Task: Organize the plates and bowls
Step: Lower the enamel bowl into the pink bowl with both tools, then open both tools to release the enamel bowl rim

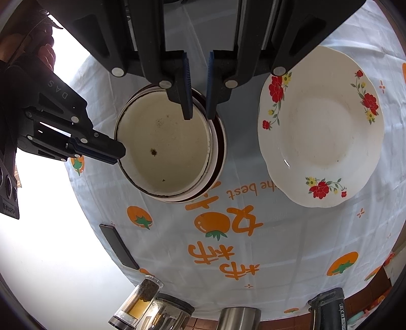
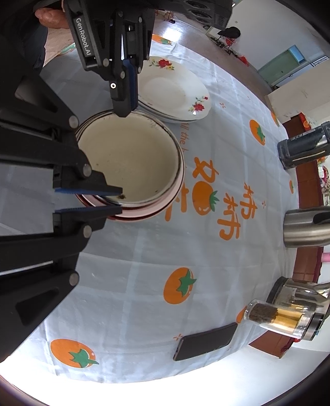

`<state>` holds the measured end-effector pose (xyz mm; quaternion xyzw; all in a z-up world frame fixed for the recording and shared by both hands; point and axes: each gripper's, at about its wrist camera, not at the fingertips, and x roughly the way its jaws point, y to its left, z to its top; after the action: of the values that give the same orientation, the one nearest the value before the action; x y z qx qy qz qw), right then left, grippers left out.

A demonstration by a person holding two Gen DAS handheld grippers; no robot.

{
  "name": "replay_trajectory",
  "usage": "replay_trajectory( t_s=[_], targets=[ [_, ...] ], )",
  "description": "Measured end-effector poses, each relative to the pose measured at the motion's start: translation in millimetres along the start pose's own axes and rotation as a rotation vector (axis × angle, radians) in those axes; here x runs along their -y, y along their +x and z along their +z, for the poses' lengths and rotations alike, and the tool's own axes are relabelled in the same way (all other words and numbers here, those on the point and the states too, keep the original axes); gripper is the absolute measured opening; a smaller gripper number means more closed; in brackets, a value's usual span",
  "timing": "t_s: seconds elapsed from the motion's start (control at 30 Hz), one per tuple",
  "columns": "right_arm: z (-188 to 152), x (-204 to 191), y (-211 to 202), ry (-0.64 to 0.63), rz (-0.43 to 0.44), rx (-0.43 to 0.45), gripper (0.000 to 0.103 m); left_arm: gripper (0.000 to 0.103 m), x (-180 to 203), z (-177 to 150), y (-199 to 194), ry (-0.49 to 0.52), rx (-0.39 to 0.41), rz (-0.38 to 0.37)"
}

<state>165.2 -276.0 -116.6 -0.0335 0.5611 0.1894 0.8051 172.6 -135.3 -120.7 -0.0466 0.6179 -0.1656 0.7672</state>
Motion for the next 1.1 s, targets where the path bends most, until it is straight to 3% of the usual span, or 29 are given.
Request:
replay_trajectory(
  t_s=[1.1],
  targets=[
    [-0.6,-2.3,1.3,-0.017,-0.010,0.005,0.009,0.012,-0.6,0.4,-1.8,-0.008,0.004,0.016]
  ],
)
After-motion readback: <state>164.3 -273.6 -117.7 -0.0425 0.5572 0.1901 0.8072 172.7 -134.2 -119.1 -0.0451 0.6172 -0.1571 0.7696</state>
